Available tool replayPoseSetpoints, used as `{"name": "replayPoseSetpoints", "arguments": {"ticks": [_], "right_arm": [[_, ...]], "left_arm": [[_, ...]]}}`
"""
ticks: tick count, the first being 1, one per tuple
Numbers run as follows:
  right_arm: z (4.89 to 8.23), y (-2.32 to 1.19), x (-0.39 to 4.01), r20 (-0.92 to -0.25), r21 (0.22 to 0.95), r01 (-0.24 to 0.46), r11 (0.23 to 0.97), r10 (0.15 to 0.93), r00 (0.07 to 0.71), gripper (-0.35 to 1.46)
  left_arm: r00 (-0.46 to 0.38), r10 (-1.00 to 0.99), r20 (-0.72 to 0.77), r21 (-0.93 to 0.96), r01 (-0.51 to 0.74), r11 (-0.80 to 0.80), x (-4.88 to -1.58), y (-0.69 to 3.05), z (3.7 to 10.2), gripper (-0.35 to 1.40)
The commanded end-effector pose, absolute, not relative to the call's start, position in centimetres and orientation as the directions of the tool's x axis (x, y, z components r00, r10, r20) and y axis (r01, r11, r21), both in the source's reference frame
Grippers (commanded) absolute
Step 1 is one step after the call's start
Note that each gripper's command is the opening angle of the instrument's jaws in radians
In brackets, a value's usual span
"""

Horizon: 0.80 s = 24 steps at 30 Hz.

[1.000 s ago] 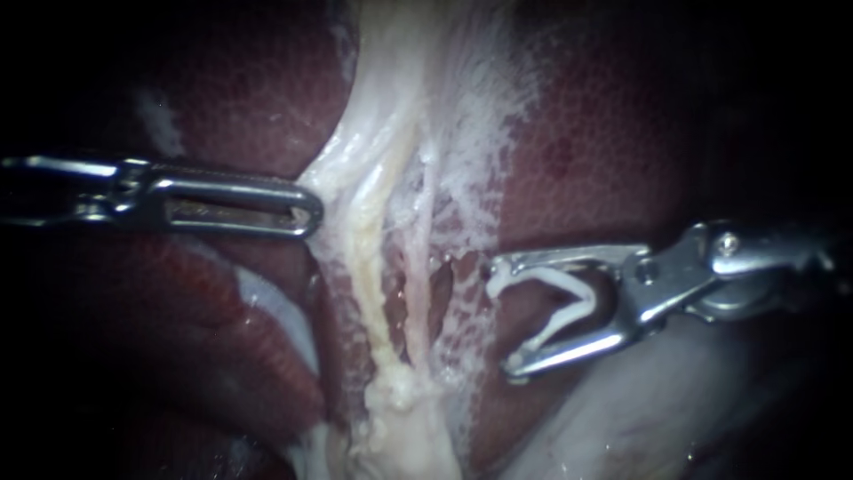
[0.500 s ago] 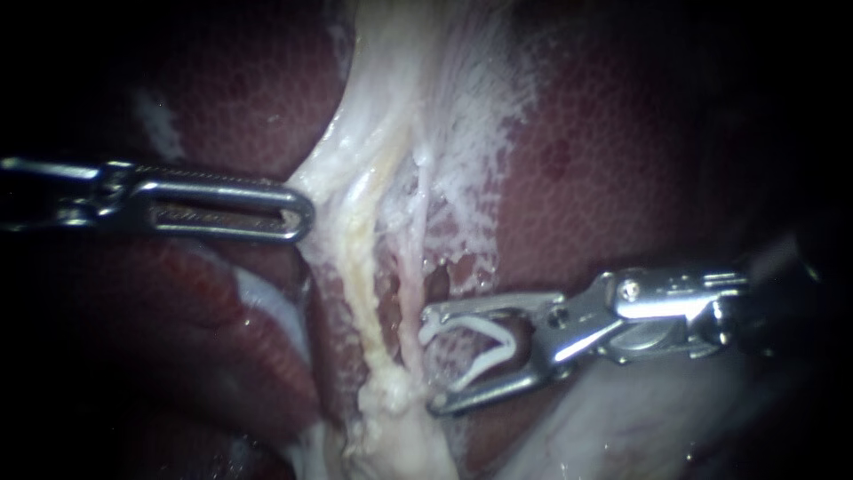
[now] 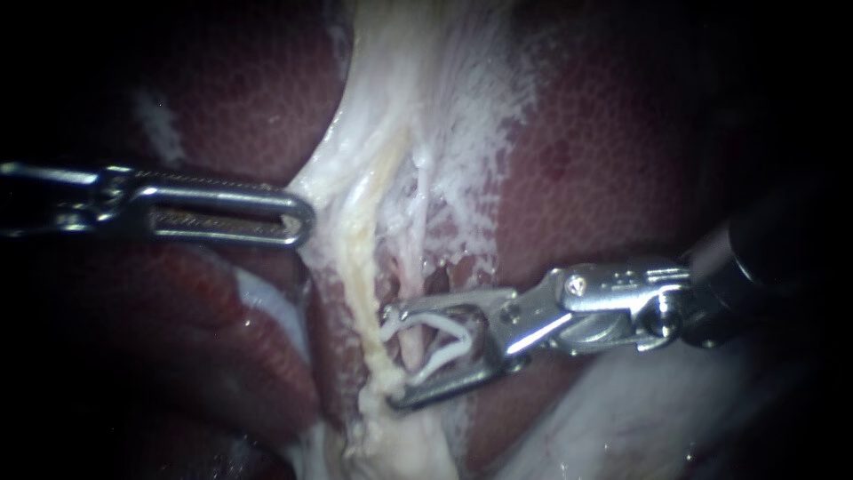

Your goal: Clipping first clip left tube

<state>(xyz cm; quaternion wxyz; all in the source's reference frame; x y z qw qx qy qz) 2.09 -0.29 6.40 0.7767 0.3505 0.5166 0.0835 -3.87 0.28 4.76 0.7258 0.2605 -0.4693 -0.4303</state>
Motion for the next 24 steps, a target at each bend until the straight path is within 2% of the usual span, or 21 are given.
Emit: {"name": "replayPoseSetpoints", "arguments": {"ticks": [1, 24], "right_arm": [[6.42, -0.29, 2.09, -0.741, 0.634, 0.23, 0.738, 0.495, 0.453, 0.56], [6.55, -0.41, 2.49, -0.745, 0.626, 0.223, 0.747, 0.488, 0.455, 0.56]], "left_arm": [[0.19, -0.869, 0.457, 0.783, 0.379, 0.494, -3.87, 0.28, 4.76, -0.35], [0.191, -0.869, 0.457, 0.782, 0.378, 0.495, -3.9, 0.26, 4.77, -0.35]]}}
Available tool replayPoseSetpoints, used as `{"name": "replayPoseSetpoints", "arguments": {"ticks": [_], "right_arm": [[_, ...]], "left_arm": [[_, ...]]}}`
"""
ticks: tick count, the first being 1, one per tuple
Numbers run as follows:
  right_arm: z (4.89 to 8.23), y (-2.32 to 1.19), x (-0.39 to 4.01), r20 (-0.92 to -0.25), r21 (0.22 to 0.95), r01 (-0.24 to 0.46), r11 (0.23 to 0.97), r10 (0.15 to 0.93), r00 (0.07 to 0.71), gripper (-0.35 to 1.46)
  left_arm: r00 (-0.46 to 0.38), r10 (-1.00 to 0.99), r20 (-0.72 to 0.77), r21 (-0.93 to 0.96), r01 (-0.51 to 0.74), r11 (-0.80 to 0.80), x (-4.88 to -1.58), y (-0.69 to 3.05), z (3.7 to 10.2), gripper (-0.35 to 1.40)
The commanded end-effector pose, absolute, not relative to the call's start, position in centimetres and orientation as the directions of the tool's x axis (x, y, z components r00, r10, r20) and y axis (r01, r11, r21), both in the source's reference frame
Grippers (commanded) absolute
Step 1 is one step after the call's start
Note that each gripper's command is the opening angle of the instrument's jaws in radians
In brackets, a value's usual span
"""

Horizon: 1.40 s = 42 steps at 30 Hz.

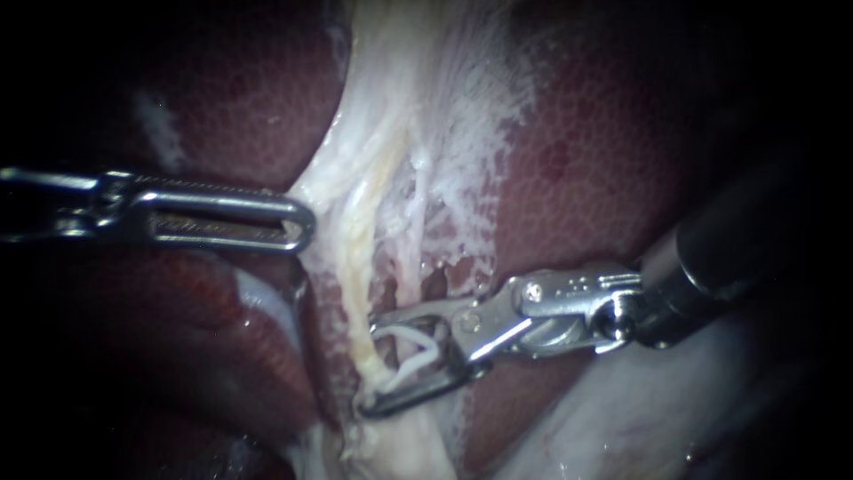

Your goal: Clipping first clip left tube

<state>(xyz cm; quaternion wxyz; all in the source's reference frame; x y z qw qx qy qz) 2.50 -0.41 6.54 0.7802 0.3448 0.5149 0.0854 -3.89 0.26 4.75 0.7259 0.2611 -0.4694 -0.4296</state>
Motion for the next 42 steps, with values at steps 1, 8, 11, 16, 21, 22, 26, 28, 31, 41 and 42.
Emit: {"name": "replayPoseSetpoints", "arguments": {"ticks": [1, 8, 11, 16, 21, 22, 26, 28, 31, 41, 42], "right_arm": [[6.54, -0.42, 2.51, -0.745, 0.625, 0.221, 0.749, 0.488, 0.455, 0.56], [6.53, -0.47, 2.59, -0.74, 0.633, 0.226, 0.741, 0.492, 0.459, 0.56], [6.52, -0.48, 2.59, -0.732, 0.644, 0.23, 0.73, 0.501, 0.461, 0.54], [6.53, -0.47, 2.6, -0.732, 0.644, 0.231, 0.729, 0.501, 0.461, 0.51], [6.53, -0.47, 2.62, -0.733, 0.644, 0.232, 0.729, 0.5, 0.462, 0.47], [6.53, -0.47, 2.61, -0.733, 0.645, 0.235, 0.728, 0.5, 0.462, 0.47], [6.53, -0.48, 2.6, -0.73, 0.649, 0.262, 0.714, 0.489, 0.477, 0.48], [6.54, -0.5, 2.6, -0.732, 0.65, 0.291, 0.702, 0.475, 0.489, 0.47], [6.56, -0.52, 2.62, -0.724, 0.66, 0.319, 0.68, 0.465, 0.509, 0.42], [6.58, -0.51, 2.68, -0.737, 0.647, 0.334, 0.685, 0.449, 0.506, 0.42], [6.59, -0.5, 2.68, -0.737, 0.647, 0.334, 0.685, 0.449, 0.506, 0.42]], "left_arm": [[0.191, -0.869, 0.457, 0.782, 0.378, 0.495, -3.9, 0.26, 4.77, -0.35], [0.191, -0.869, 0.458, 0.782, 0.379, 0.495, -3.9, 0.25, 4.77, -0.35], [0.191, -0.868, 0.458, 0.782, 0.379, 0.495, -3.9, 0.25, 4.77, -0.35], [0.192, -0.868, 0.457, 0.783, 0.377, 0.495, -3.91, 0.25, 4.78, -0.35], [0.192, -0.868, 0.458, 0.783, 0.377, 0.496, -3.91, 0.24, 4.78, -0.35], [0.192, -0.868, 0.458, 0.782, 0.377, 0.496, -3.91, 0.24, 4.78, -0.35], [0.192, -0.868, 0.458, 0.782, 0.377, 0.496, -3.91, 0.24, 4.78, -0.35], [0.192, -0.868, 0.458, 0.782, 0.377, 0.496, -3.91, 0.24, 4.78, -0.35], [0.192, -0.868, 0.458, 0.782, 0.377, 0.496, -3.92, 0.24, 4.78, -0.35], [0.193, -0.868, 0.458, 0.783, 0.375, 0.497, -3.92, 0.23, 4.79, -0.35], [0.193, -0.868, 0.458, 0.783, 0.375, 0.497, -3.92, 0.23, 4.79, -0.35]]}}
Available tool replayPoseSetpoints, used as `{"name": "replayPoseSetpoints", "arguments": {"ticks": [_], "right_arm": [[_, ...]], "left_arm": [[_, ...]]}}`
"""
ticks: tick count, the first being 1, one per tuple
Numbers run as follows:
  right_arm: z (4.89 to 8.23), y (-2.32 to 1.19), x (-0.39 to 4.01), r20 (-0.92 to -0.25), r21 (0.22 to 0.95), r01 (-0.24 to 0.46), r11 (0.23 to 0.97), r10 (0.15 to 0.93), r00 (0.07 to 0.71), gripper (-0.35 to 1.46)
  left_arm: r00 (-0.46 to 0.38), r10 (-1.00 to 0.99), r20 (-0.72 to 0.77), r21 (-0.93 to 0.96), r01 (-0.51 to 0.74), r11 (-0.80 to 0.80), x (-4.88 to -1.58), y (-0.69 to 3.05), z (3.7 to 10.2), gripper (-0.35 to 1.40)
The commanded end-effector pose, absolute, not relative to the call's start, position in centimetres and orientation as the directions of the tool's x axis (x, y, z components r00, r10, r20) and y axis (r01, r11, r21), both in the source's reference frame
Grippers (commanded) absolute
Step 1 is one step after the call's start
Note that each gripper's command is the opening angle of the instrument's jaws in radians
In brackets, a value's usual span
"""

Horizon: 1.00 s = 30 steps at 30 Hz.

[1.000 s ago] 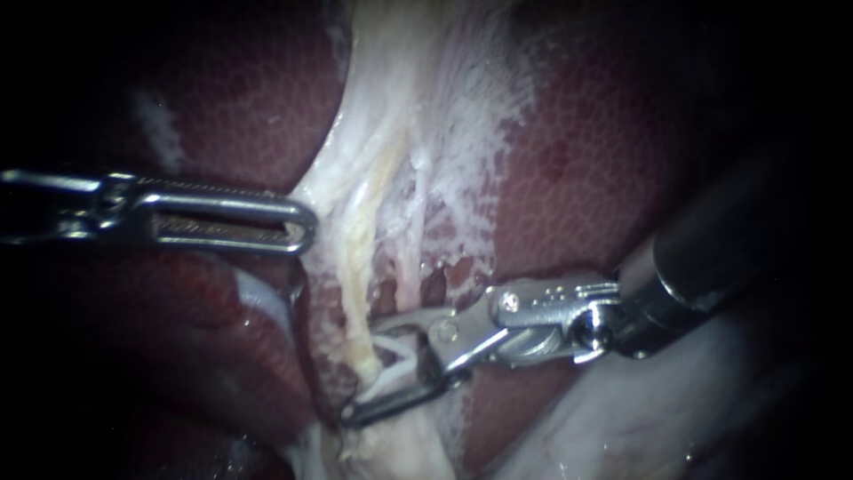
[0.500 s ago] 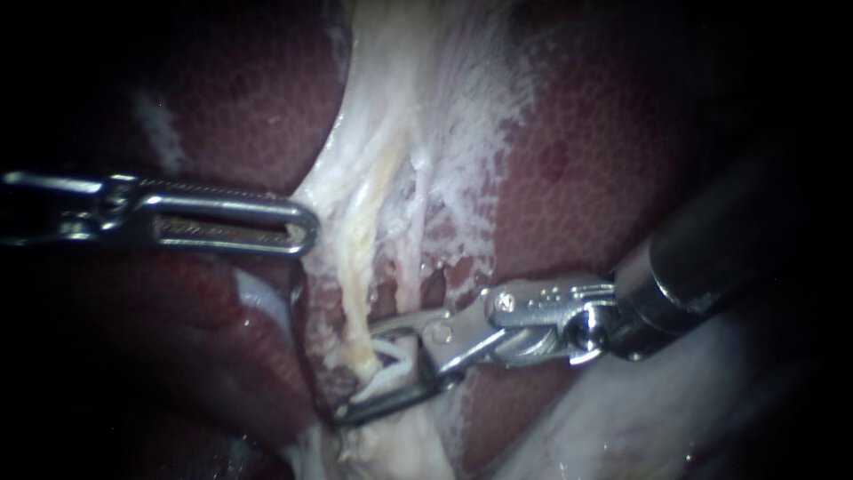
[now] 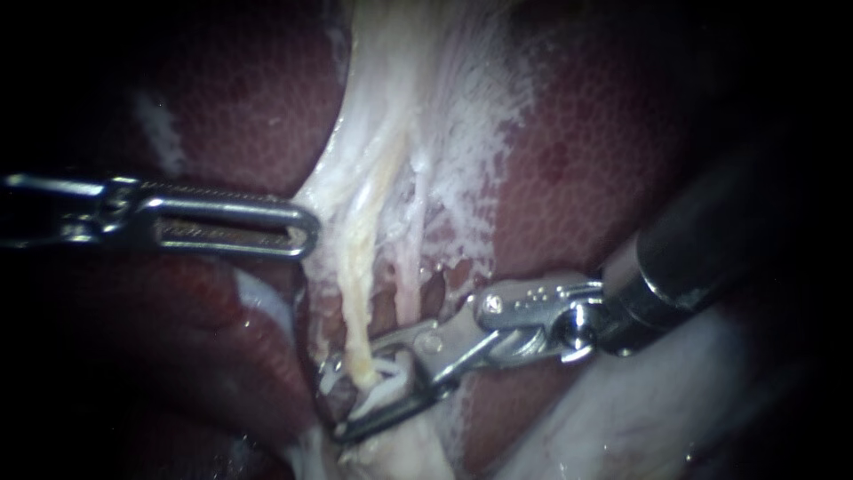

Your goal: Clipping first clip left tube

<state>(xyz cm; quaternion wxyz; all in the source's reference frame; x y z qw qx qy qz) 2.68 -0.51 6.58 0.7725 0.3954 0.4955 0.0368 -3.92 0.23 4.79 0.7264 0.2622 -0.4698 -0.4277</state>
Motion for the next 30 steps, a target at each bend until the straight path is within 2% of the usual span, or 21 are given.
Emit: {"name": "replayPoseSetpoints", "arguments": {"ticks": [1, 6, 9, 14, 17, 30], "right_arm": [[6.59, -0.49, 2.68, -0.736, 0.647, 0.333, 0.686, 0.449, 0.506, 0.41], [6.64, -0.46, 2.66, -0.732, 0.651, 0.327, 0.685, 0.454, 0.507, 0.27], [6.65, -0.43, 2.63, -0.725, 0.661, 0.323, 0.678, 0.463, 0.51, 0.01], [6.64, -0.39, 2.62, -0.72, 0.662, 0.319, 0.678, 0.457, 0.522, -0.29], [6.64, -0.39, 2.62, -0.719, 0.662, 0.318, 0.679, 0.454, 0.526, -0.35], [6.64, -0.39, 2.61, -0.715, 0.666, 0.316, 0.676, 0.458, 0.528, -0.35]], "left_arm": [[0.193, -0.868, 0.458, 0.783, 0.375, 0.497, -3.92, 0.23, 4.79, -0.35], [0.193, -0.868, 0.458, 0.783, 0.375, 0.497, -3.92, 0.23, 4.79, -0.35], [0.193, -0.868, 0.458, 0.783, 0.375, 0.497, -3.93, 0.23, 4.79, -0.35], [0.193, -0.868, 0.458, 0.783, 0.375, 0.497, -3.93, 0.23, 4.79, -0.35], [0.193, -0.868, 0.458, 0.783, 0.375, 0.497, -3.93, 0.23, 4.79, -0.35], [0.192, -0.868, 0.458, 0.783, 0.376, 0.496, -3.94, 0.23, 4.8, -0.35]]}}
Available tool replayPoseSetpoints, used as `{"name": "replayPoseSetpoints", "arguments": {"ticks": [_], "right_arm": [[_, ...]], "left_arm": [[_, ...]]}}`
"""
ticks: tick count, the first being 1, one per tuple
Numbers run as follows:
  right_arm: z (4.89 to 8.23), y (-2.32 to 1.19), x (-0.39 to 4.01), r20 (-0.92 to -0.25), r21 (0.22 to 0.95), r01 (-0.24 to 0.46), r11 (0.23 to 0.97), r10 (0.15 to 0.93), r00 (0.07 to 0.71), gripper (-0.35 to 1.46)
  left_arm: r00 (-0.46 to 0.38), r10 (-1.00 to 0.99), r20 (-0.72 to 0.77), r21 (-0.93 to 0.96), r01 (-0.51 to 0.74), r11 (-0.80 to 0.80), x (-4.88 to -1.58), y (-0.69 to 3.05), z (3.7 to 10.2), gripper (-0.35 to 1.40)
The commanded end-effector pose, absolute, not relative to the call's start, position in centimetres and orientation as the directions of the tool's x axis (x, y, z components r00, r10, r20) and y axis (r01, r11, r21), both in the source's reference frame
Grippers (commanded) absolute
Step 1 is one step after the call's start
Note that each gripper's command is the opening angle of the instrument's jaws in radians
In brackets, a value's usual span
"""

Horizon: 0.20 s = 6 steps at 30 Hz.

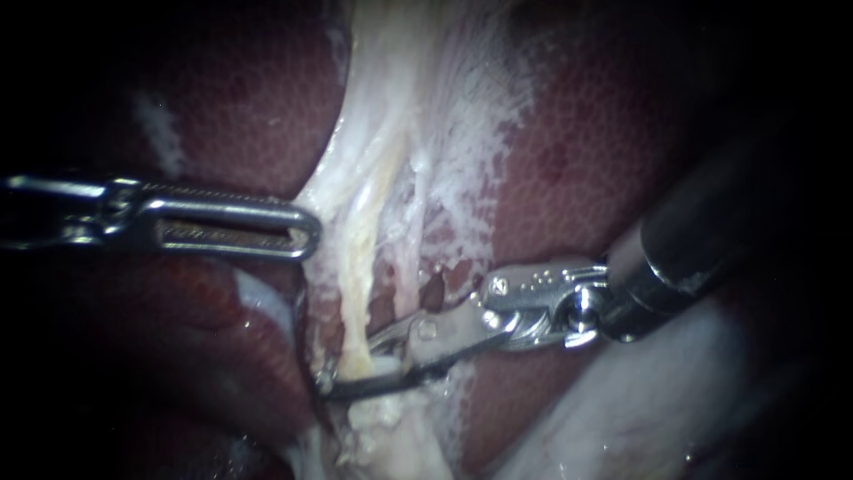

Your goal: Clipping first clip left tube

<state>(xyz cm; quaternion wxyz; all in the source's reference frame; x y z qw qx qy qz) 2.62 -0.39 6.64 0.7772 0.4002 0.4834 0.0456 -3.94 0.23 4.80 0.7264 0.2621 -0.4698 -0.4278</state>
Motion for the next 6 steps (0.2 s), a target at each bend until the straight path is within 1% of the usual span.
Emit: {"name": "replayPoseSetpoints", "arguments": {"ticks": [1, 6], "right_arm": [[6.64, -0.39, 2.61, -0.715, 0.666, 0.316, 0.676, 0.458, 0.528, -0.35], [6.64, -0.39, 2.61, -0.711, 0.67, 0.314, 0.673, 0.462, 0.53, -0.33]], "left_arm": [[0.192, -0.868, 0.458, 0.782, 0.376, 0.496, -3.94, 0.23, 4.8, -0.35], [0.192, -0.868, 0.458, 0.782, 0.377, 0.496, -3.97, 0.24, 4.8, -0.35]]}}
